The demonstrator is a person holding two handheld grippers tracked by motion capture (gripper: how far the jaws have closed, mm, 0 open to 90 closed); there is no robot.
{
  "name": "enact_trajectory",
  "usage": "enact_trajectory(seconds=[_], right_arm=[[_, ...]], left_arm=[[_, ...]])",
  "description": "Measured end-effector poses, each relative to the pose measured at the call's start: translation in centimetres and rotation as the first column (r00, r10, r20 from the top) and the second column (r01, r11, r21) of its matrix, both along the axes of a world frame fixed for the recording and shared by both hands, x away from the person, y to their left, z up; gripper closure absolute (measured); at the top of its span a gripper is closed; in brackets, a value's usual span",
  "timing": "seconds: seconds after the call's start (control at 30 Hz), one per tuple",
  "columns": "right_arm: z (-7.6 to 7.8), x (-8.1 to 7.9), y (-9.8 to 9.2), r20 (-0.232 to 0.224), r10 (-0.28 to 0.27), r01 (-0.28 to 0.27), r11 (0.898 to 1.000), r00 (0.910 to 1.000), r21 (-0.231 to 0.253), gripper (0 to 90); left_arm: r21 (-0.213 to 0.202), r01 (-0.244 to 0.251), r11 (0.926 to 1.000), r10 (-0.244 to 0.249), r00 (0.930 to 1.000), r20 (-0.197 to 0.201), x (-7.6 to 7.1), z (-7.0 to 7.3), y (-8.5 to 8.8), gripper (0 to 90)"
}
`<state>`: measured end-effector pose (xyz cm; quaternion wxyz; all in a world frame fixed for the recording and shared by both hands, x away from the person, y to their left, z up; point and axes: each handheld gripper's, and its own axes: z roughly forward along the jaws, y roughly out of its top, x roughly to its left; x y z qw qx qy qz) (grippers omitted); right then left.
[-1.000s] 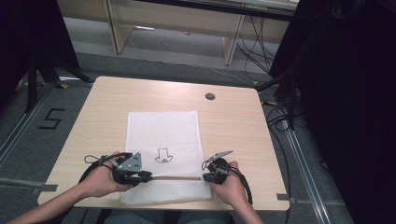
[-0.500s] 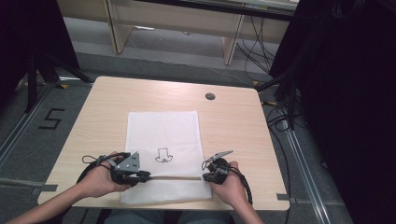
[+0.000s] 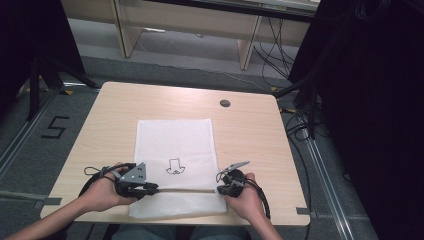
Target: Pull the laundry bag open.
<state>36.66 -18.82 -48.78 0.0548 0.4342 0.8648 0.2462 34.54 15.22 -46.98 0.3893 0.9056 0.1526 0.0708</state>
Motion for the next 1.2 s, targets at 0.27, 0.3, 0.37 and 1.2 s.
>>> enact_trajectory(seconds=[0.27, 0.3, 0.37, 1.2], right_arm=[[0.1, -0.1, 0.1, -0.019, -0.017, 0.017, 1.0, 0.9997, 0.002, 90.0], [0.1, -0.1, 0.1, -0.017, -0.015, 0.015, 1.0, 0.9997, 0.001, 90.0], [0.1, -0.1, 0.1, -0.014, -0.013, 0.013, 1.0, 0.9998, 0.0, 90.0], [0.0, -0.1, 0.1, -0.013, -0.015, 0.015, 1.0, 0.9998, -0.002, 90.0]], left_arm=[[-0.004, 0.003, 1.0, -0.003, 1.0, -0.005, 0.0, 0.0, 0.1, 81.4], [0.013, 0.006, 0.9999, -0.006, 0.9999, 0.008, 0.1, 0.1, 0.3, 81.5], [0.009, 0.003, 1.0, -0.003, 1.0, 0.007, 0.0, 0.1, 0.3, 81.4], [0.009, -0.019, 0.9998, 0.019, 0.9997, -0.016, -0.3, -0.2, 2.0, 81.4]])
